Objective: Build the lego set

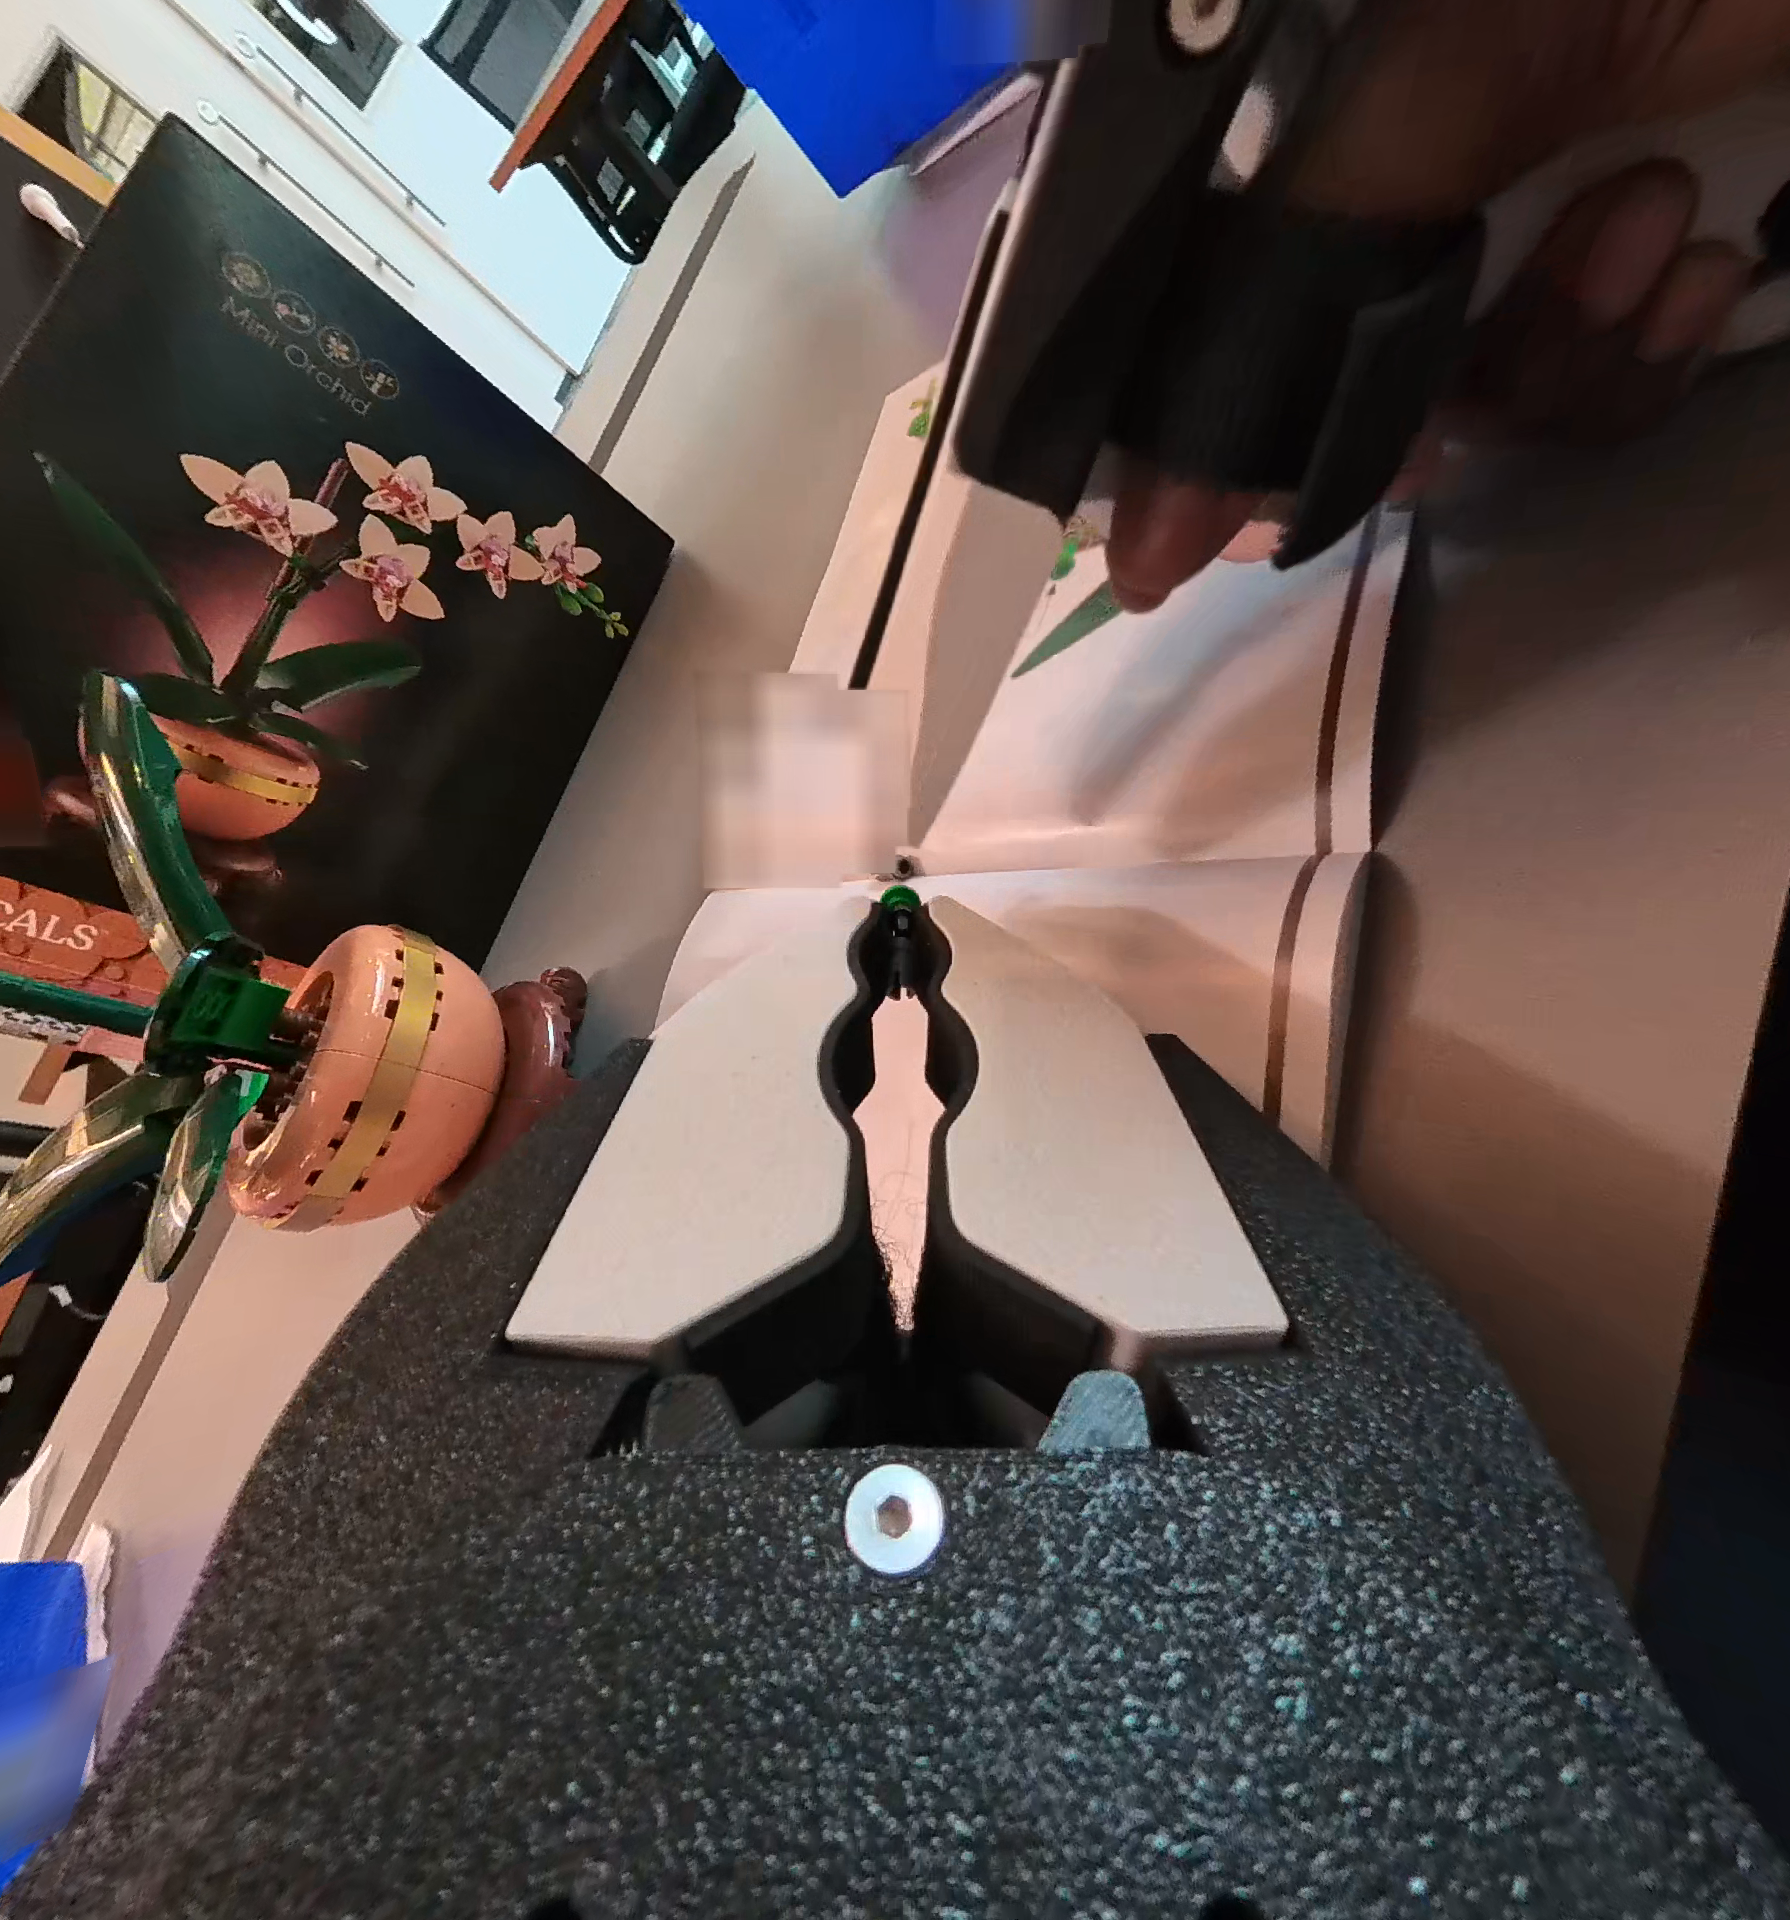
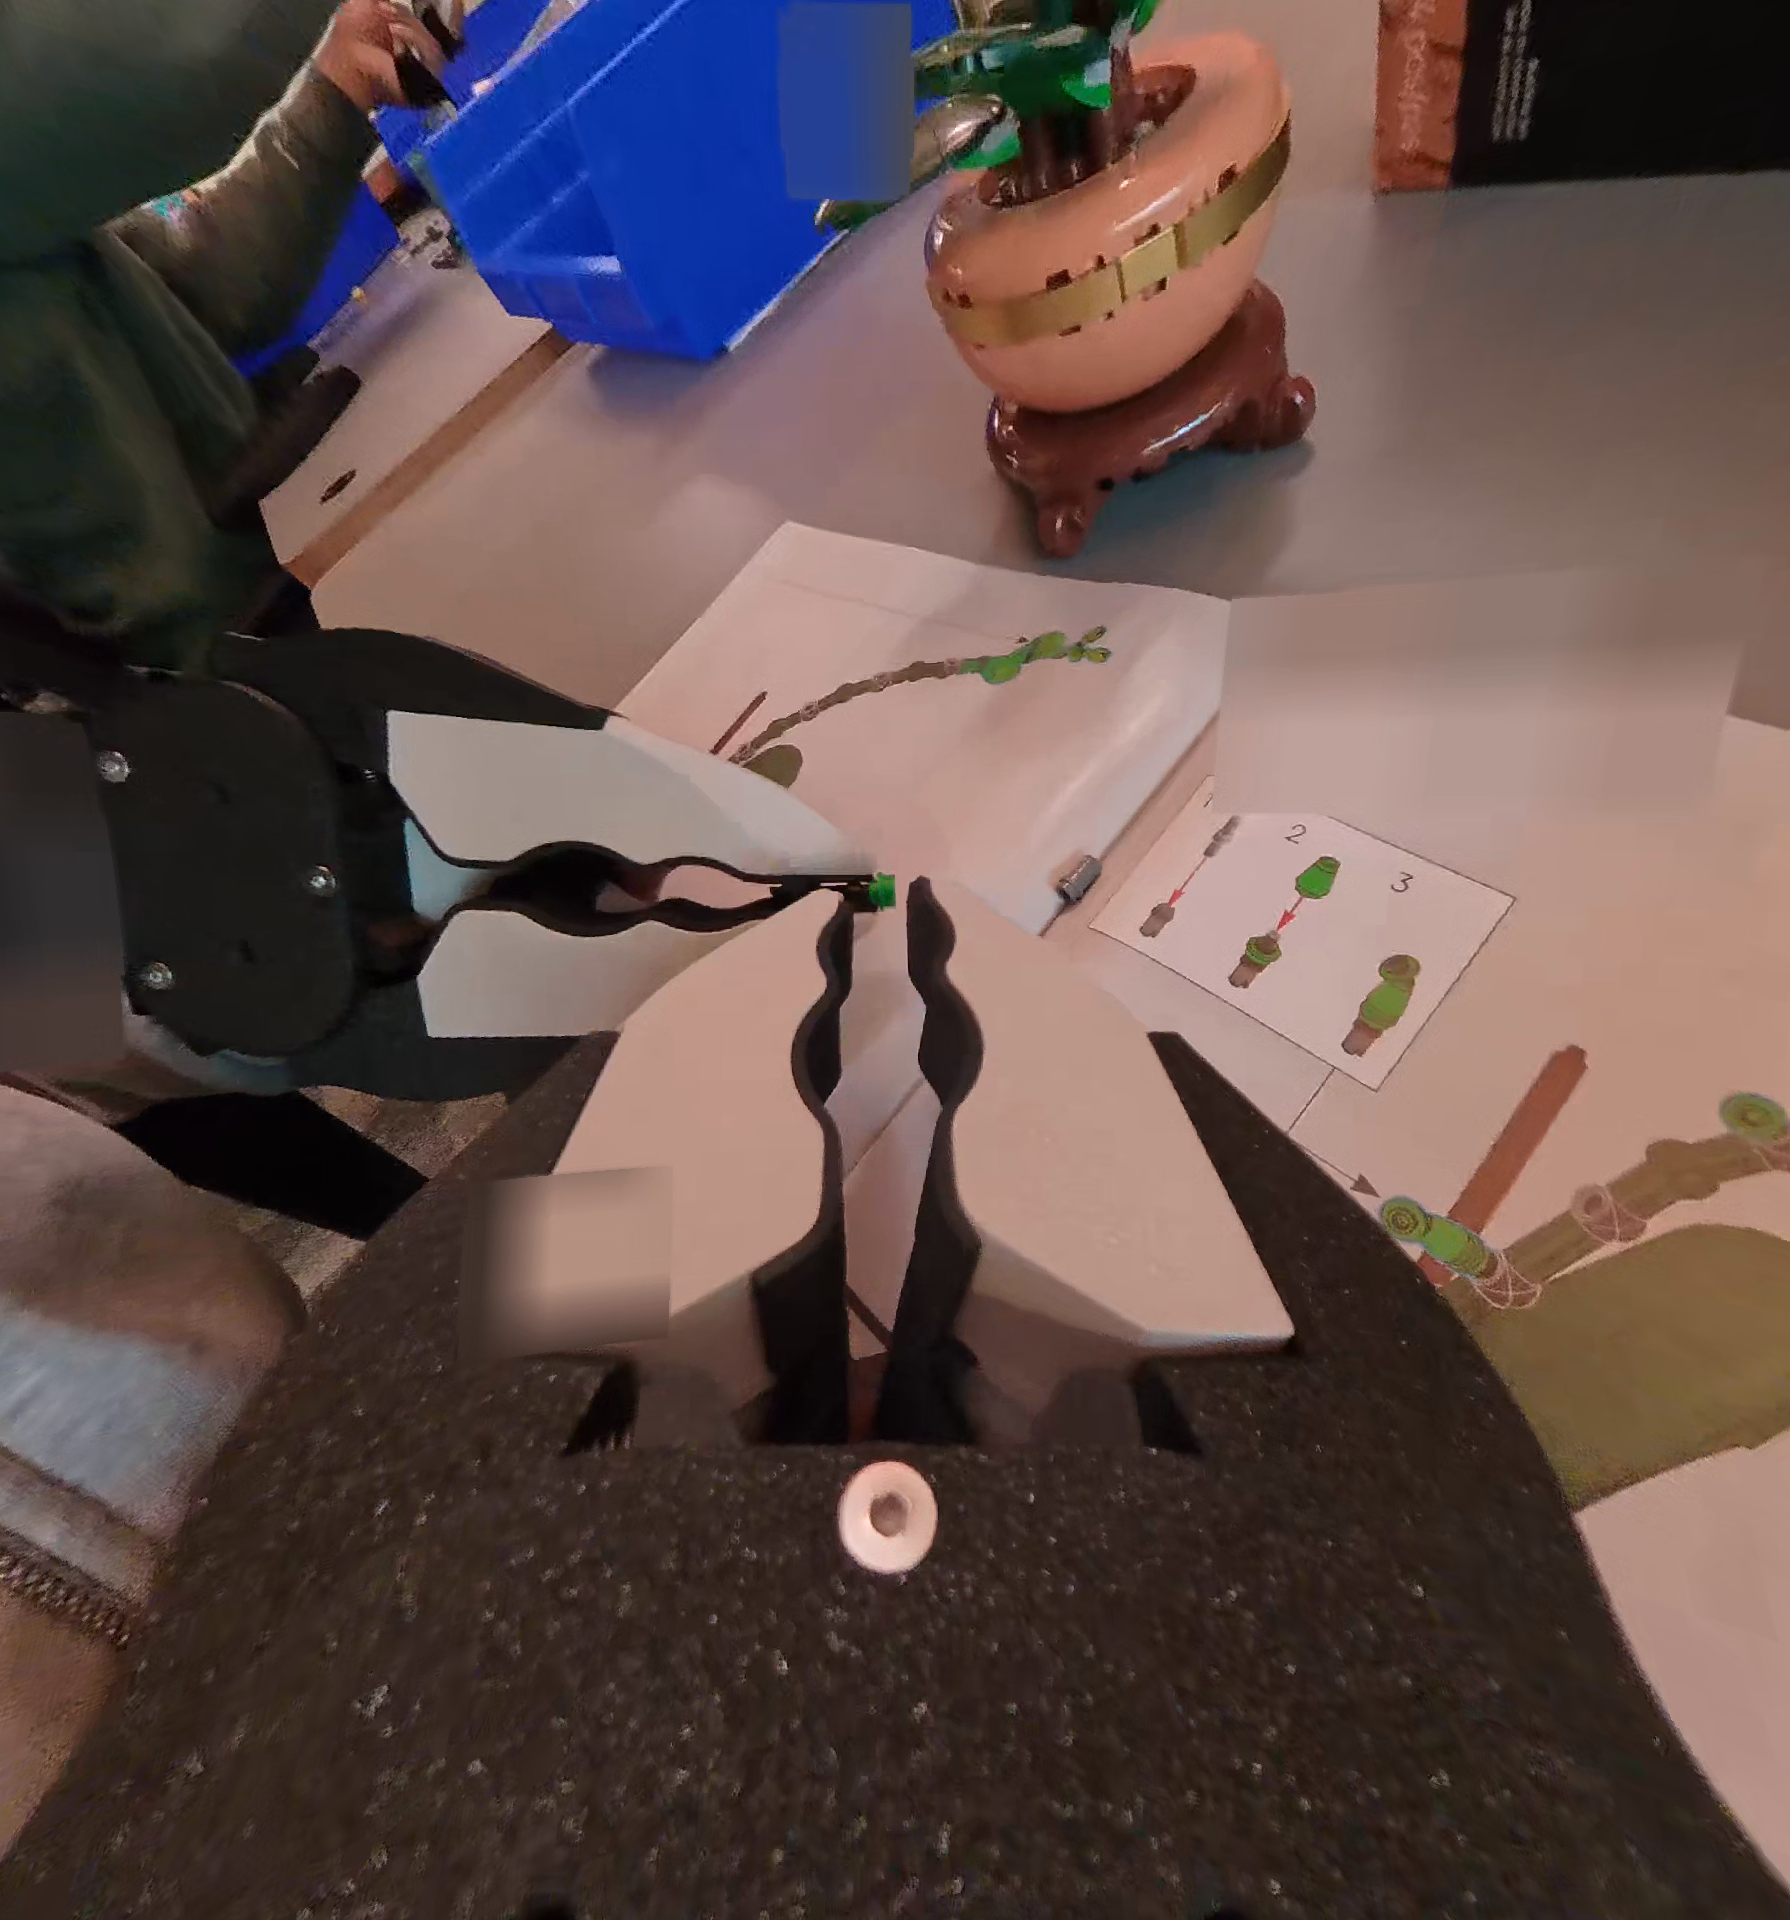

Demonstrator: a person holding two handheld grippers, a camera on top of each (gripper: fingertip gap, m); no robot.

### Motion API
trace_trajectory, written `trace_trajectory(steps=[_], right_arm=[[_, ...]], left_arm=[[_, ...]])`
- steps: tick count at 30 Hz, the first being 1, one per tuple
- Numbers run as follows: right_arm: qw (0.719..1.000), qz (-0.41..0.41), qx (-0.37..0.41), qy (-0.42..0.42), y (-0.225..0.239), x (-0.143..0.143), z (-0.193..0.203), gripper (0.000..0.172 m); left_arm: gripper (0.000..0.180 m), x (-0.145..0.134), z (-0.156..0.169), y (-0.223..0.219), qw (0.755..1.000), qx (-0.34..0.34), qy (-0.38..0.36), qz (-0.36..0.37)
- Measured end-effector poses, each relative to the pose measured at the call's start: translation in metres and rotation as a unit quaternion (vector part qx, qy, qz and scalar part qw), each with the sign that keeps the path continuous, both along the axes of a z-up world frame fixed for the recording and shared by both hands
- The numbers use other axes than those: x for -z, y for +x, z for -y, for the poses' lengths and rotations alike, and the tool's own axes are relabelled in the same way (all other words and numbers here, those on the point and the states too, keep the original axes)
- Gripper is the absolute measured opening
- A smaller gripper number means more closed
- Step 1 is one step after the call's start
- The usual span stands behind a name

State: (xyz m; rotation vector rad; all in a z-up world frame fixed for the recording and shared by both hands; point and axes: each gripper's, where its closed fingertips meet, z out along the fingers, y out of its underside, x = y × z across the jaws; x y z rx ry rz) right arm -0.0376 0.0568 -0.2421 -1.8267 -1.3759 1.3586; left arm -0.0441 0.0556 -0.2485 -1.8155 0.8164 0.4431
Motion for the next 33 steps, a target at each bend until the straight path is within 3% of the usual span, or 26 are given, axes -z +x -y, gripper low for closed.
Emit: trace_trajectory(steps=[4, 16, 25, 33], right_arm=[[0.999, 0.017, -0.033, -0.033, -0.002, 0.004, 0.005, 0.012], [0.984, -0.059, -0.106, -0.132, 0.002, -0.024, 0.016, 0.002], [0.993, -0.083, -0.073, -0.048, -0.002, -0.034, 0.015, 0.001], [0.994, -0.015, -0.013, 0.108, -0.004, -0.027, 0.010, 0.000]], left_arm=[[0.003, -0.004, 0.002, 0.002, 1.000, 0.008, 0.019, 0.001], [0.003, -0.034, 0.009, 0.013, 0.990, 0.064, 0.099, 0.075], [0.003, -0.043, 0.010, 0.011, 0.982, 0.079, 0.099, 0.141], [0.003, -0.036, 0.009, 0.010, 0.985, 0.073, 0.070, 0.142]])
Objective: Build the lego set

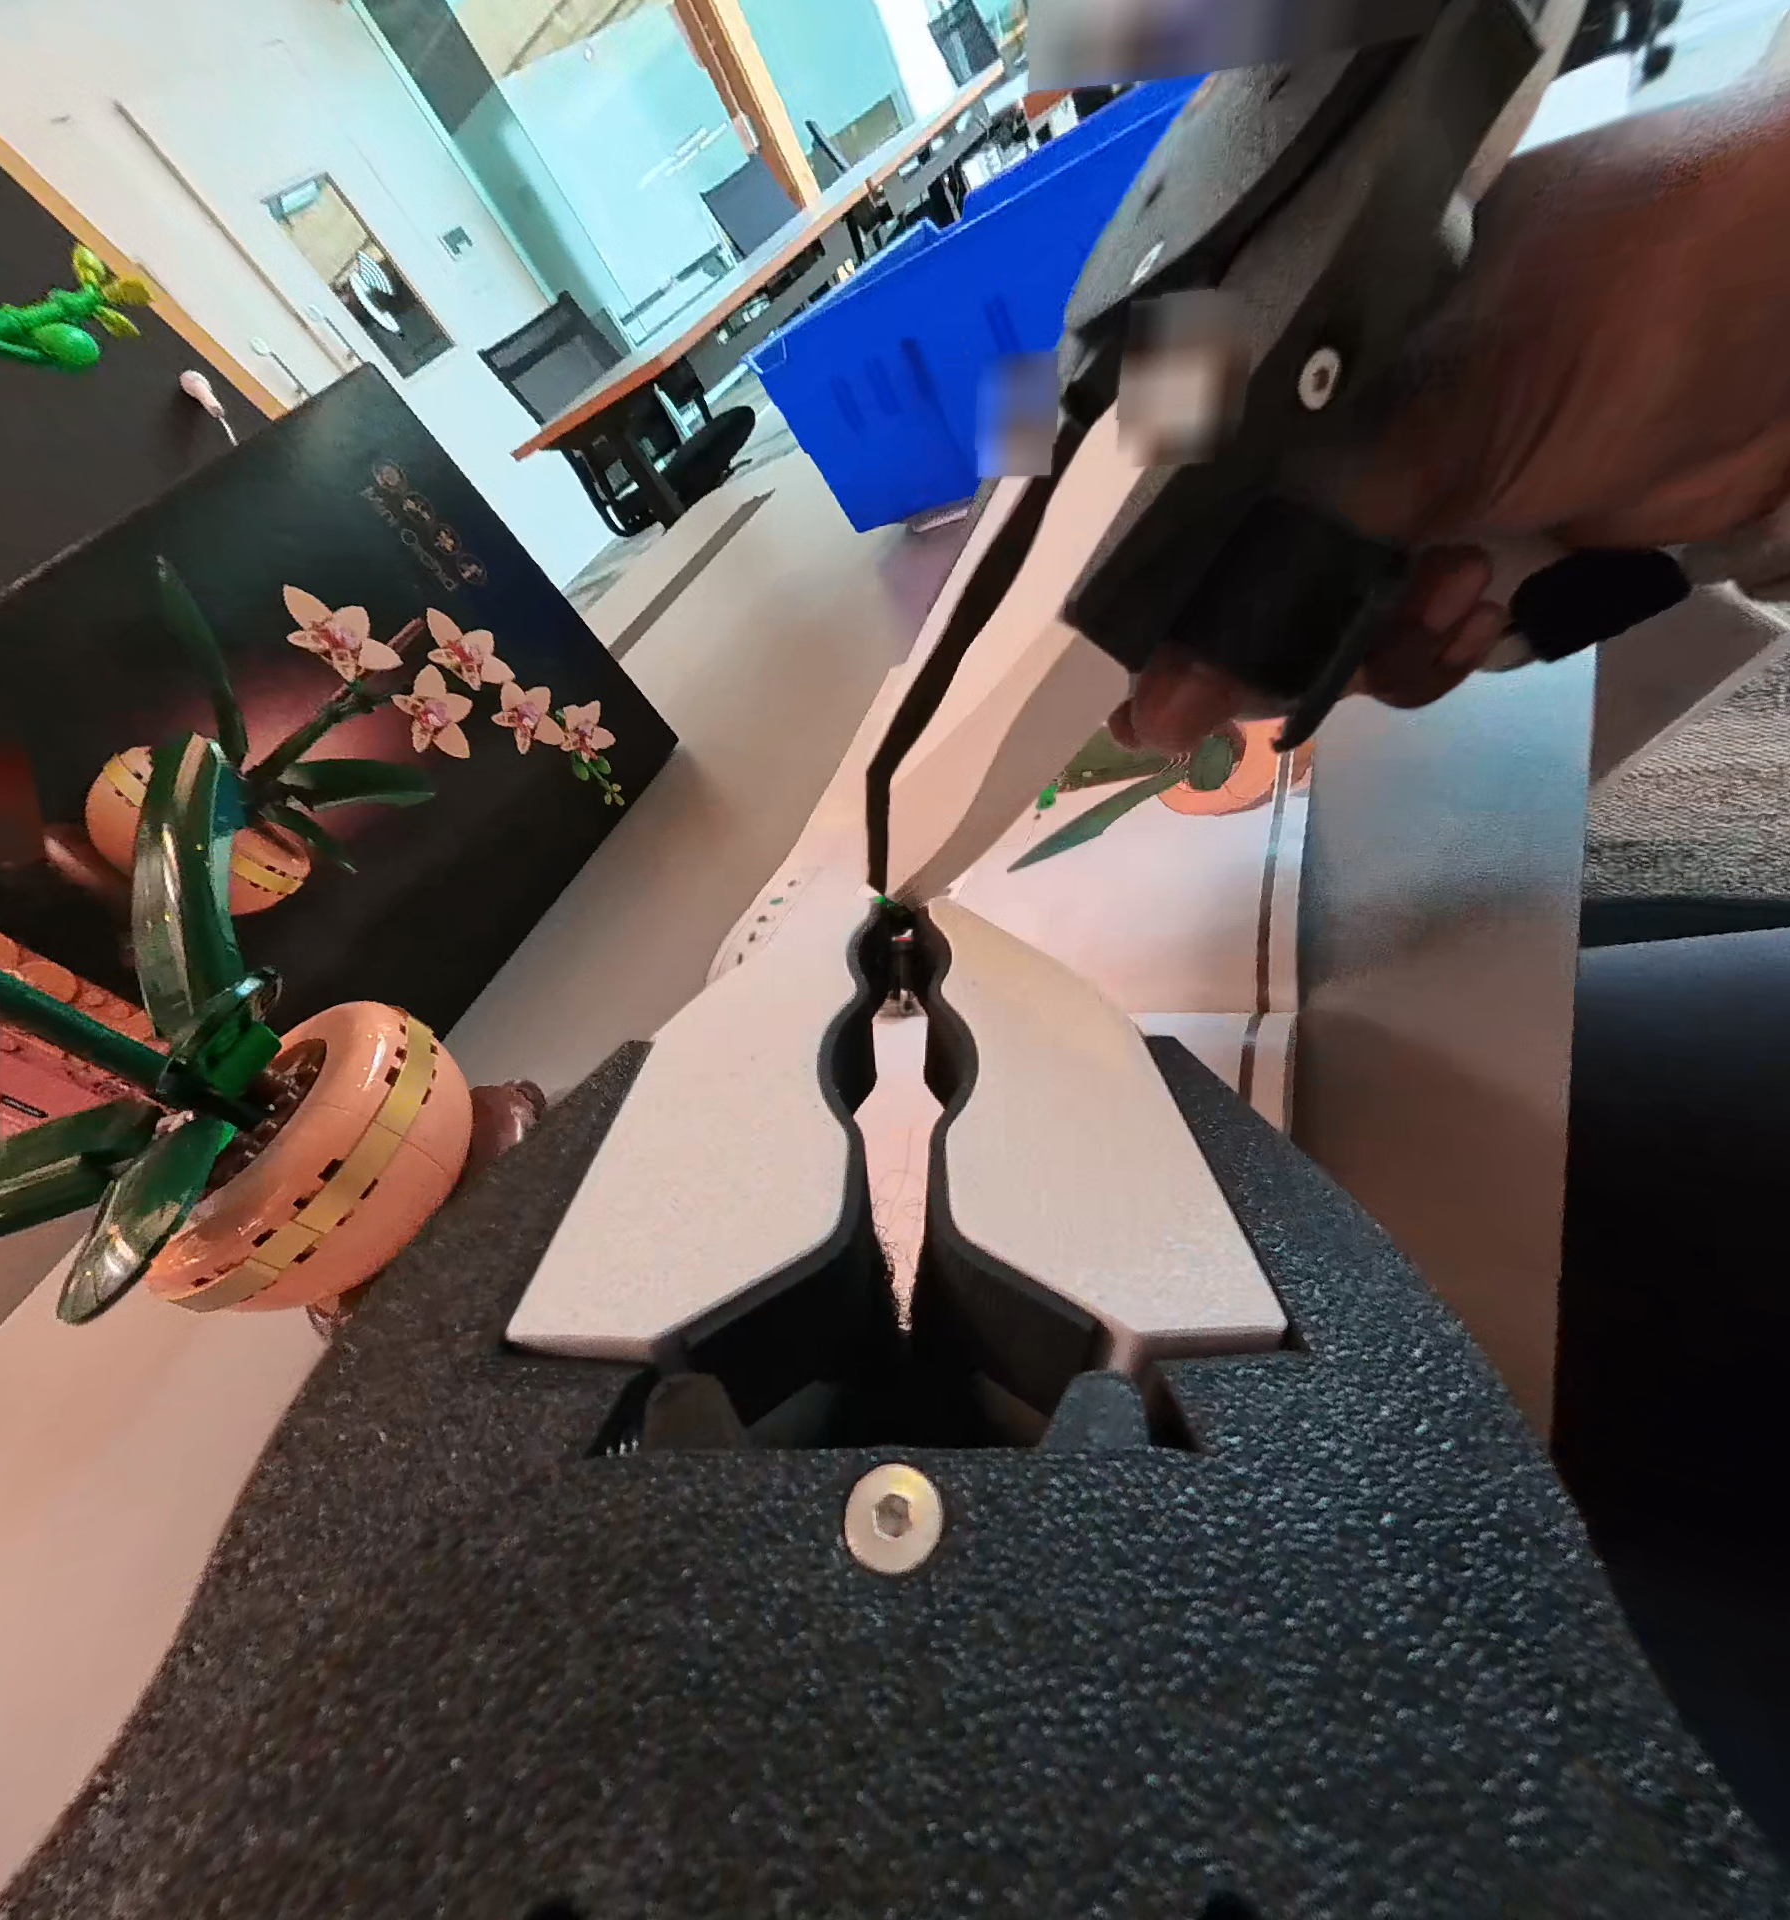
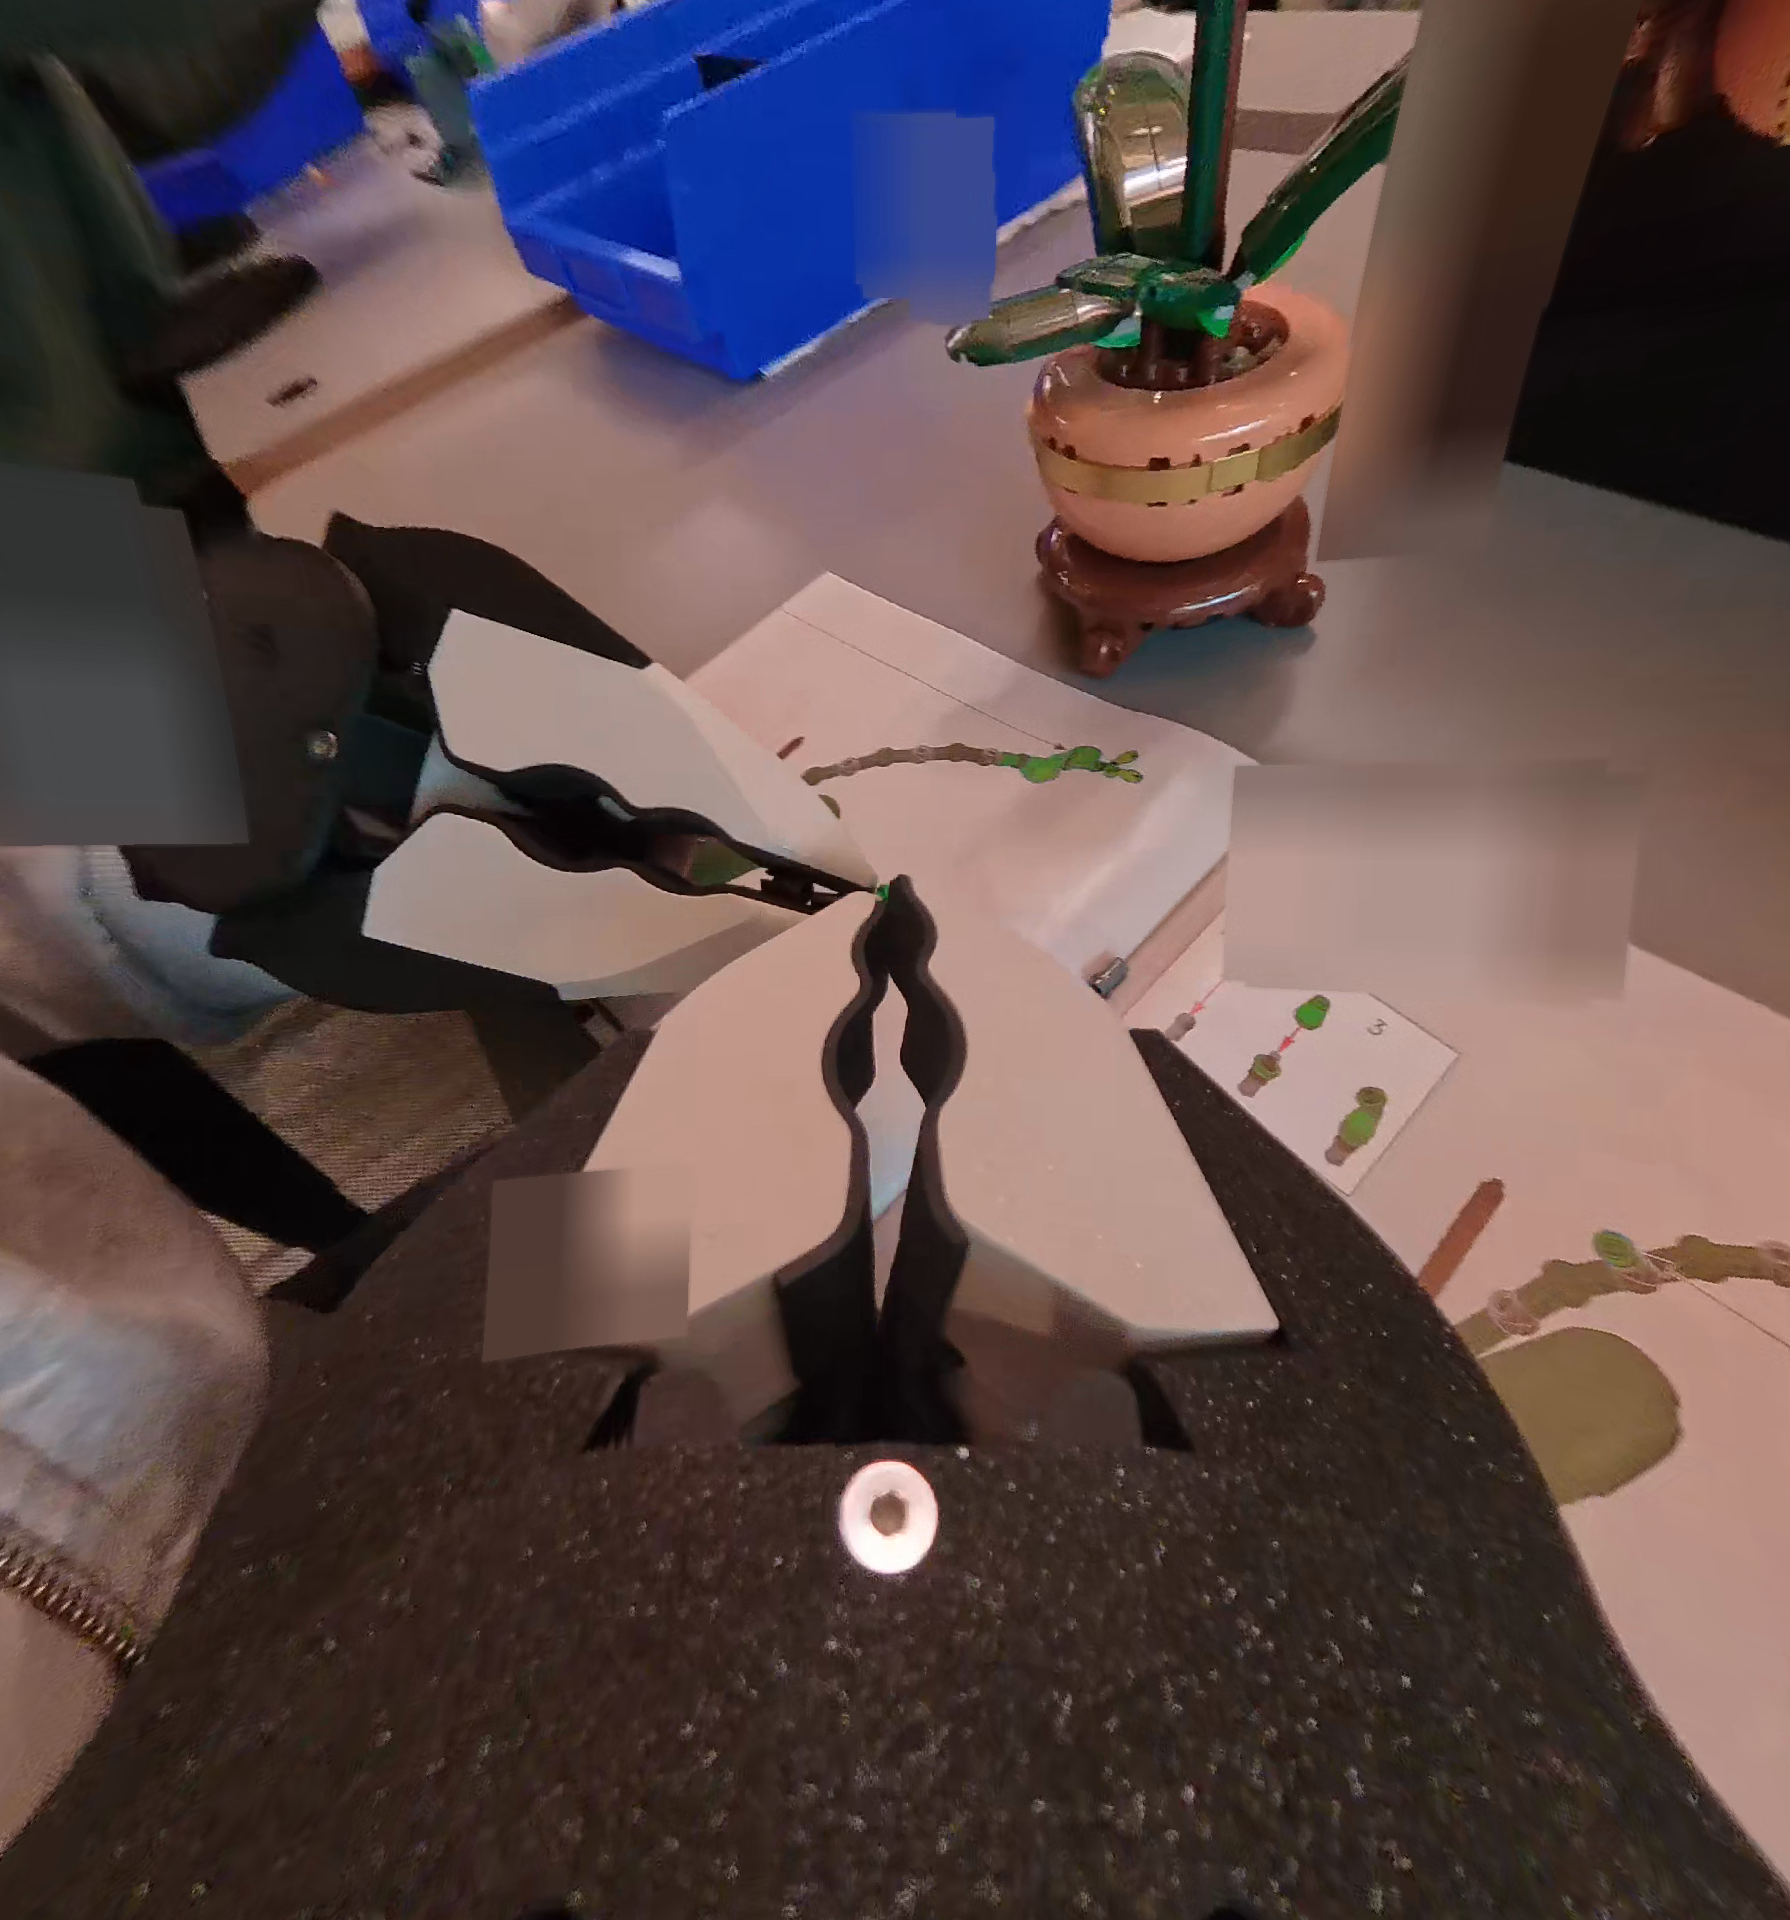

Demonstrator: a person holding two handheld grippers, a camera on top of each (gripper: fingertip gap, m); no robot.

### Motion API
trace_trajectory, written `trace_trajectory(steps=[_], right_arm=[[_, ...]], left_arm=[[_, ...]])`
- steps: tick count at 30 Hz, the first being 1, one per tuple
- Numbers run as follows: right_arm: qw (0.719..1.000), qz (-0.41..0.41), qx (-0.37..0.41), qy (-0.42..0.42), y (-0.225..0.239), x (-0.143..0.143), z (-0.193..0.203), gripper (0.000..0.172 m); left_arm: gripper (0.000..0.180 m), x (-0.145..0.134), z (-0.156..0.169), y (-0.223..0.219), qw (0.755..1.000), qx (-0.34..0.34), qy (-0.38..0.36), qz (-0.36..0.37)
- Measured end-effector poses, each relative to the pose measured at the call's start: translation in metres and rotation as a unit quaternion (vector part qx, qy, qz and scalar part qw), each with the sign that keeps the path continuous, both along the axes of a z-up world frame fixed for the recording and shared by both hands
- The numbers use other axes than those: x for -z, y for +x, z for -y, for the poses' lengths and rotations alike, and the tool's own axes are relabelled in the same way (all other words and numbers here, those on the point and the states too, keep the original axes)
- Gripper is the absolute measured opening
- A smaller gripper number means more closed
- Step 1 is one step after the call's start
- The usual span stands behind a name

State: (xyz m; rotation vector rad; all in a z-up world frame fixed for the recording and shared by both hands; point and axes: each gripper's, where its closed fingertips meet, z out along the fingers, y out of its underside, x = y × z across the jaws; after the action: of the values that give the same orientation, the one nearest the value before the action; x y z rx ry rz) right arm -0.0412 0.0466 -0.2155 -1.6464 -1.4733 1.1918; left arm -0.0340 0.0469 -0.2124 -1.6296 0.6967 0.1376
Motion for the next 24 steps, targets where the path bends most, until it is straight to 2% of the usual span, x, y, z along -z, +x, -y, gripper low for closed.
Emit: trace_trajectory(steps=[2, 4, 6, 10, 13, 15, 17, 20, 24], right_arm=[[1.000, 0.007, 0.011, 0.008, -0.001, 0.001, -0.001, 0.000], [0.991, 0.076, 0.060, 0.090, 0.007, 0.025, -0.026, 0.000], [0.998, 0.054, 0.040, 0.016, 0.005, 0.028, -0.017, 0.000], [0.996, 0.073, 0.050, -0.008, 0.010, 0.041, -0.022, 0.000], [0.997, 0.055, 0.020, -0.046, 0.009, 0.035, -0.015, 0.000], [0.994, -0.015, -0.023, -0.101, 0.006, 0.011, -0.004, 0.000], [0.979, -0.088, -0.050, -0.175, 0.008, -0.014, -0.004, 0.006], [0.955, -0.074, -0.115, -0.264, 0.016, -0.015, 0.003, 0.025], [0.931, -0.067, -0.165, -0.318, 0.015, -0.017, 0.012, 0.016]], left_arm=[[0.003, 0.001, 0.000, 0.001, 1.000, 0.005, -0.008, 0.003], [0.003, -0.001, 0.006, 0.013, 0.999, 0.032, 0.006, -0.003], [0.003, 0.004, 0.000, 0.009, 1.000, 0.009, -0.003, -0.024], [0.003, -0.004, 0.000, 0.001, 1.000, 0.008, 0.000, 0.025], [0.003, -0.003, 0.000, 0.001, 1.000, 0.006, -0.002, 0.022], [0.003, -0.004, 0.001, 0.001, 1.000, 0.009, 0.000, 0.027], [0.003, -0.007, 0.003, 0.002, 0.999, 0.021, 0.011, 0.035], [0.003, -0.016, 0.007, 0.002, 0.997, 0.042, 0.033, 0.060], [0.003, -0.025, 0.012, 0.006, 0.992, 0.078, 0.059, 0.080]])
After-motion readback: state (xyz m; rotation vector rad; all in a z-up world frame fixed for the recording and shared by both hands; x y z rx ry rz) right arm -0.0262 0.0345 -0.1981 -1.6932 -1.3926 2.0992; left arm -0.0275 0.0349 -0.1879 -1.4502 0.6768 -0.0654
